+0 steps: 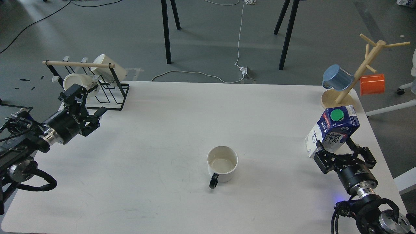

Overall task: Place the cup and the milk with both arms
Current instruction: 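Reach the right gripper to the milk carton and grasp its base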

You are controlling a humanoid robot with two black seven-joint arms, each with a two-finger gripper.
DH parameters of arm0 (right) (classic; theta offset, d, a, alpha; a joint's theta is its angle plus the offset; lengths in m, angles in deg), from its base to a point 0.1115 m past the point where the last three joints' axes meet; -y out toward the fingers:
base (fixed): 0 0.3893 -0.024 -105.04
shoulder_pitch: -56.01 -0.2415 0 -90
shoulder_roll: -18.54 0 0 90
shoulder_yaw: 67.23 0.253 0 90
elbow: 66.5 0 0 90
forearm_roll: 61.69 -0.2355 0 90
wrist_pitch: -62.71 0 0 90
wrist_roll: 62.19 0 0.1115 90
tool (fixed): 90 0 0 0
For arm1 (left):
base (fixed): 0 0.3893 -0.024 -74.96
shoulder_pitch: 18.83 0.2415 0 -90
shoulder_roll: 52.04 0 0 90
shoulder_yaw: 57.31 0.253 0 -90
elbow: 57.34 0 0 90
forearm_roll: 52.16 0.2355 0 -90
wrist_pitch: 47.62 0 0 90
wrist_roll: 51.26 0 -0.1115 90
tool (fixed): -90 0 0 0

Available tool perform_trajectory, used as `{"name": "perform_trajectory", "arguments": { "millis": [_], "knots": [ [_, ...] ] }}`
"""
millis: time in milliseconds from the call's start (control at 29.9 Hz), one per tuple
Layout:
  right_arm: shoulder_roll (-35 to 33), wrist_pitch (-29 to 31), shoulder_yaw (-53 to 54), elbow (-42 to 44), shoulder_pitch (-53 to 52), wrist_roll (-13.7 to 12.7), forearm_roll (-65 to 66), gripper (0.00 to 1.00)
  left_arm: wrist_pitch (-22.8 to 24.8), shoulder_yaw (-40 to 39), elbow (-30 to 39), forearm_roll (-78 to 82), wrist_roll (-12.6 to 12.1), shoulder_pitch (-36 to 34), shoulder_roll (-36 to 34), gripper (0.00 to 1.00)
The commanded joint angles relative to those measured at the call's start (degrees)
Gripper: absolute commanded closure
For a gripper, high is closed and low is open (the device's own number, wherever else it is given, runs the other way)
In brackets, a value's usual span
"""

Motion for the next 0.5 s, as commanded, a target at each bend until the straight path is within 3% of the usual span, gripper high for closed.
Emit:
{"name": "perform_trajectory", "arguments": {
  "millis": [0, 468],
  "knots": [
    [0.38, 0.00, -0.05, 0.44, -0.57, 0.25, 0.00, 0.01, 0.00, -0.08, 0.00, 0.00, 0.00, 0.83, 0.25, 0.01],
    [5.65, 0.00, 0.04, 3.61, -1.81, 2.71, 0.00, 0.03, 0.00, 0.10, -0.09, 0.00, 0.00, 2.32, 0.78, 0.01]
  ]
}}
